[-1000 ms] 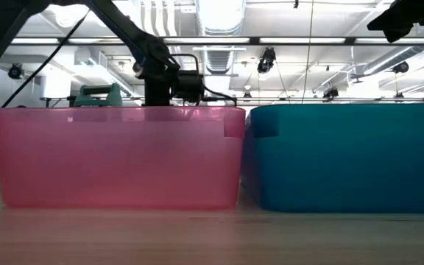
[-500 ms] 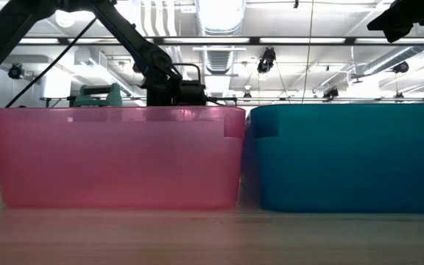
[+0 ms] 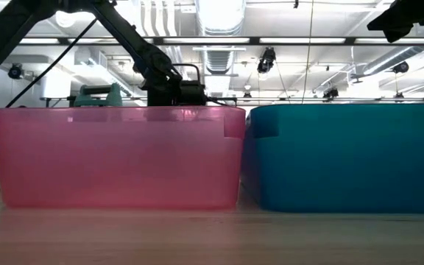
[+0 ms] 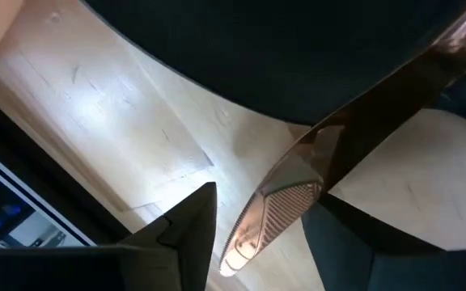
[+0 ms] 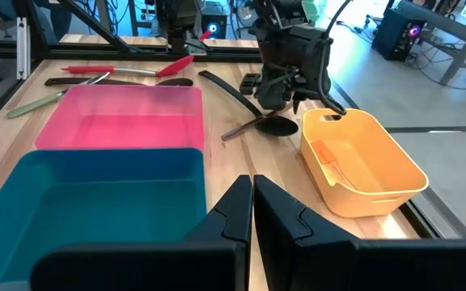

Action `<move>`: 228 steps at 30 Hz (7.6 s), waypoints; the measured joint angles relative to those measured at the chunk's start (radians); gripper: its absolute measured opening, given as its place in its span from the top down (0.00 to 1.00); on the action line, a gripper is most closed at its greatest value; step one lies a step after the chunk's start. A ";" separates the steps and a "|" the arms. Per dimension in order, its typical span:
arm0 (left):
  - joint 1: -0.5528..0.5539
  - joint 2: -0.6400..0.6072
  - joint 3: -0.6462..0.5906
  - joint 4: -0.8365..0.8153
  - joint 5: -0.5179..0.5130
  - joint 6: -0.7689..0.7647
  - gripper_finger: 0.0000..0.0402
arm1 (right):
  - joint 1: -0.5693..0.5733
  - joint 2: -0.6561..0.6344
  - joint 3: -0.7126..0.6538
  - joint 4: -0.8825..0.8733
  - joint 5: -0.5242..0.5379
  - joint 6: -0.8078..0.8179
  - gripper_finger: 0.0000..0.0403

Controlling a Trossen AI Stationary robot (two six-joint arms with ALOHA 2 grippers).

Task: Pick & Place Kitchen Items
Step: Put the brown knife into the red bin, then put the black spoon into the blue bin

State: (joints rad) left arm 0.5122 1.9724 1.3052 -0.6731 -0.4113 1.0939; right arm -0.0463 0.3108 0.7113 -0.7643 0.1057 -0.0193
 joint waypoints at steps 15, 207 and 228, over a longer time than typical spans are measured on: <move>0.005 0.002 -0.001 -0.001 0.028 0.040 0.85 | 0.000 0.000 0.000 0.000 0.000 0.000 0.98; -0.239 -0.887 -0.462 0.021 -0.046 -1.022 0.64 | 0.000 0.000 0.000 0.000 0.000 0.000 0.98; -0.040 -0.450 -0.456 0.031 0.174 -1.020 0.55 | 0.000 0.000 0.000 0.000 0.000 0.000 0.98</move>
State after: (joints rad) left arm 0.4725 1.5220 0.8490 -0.6417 -0.2369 0.0738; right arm -0.0460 0.3111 0.7113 -0.7646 0.1059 -0.0193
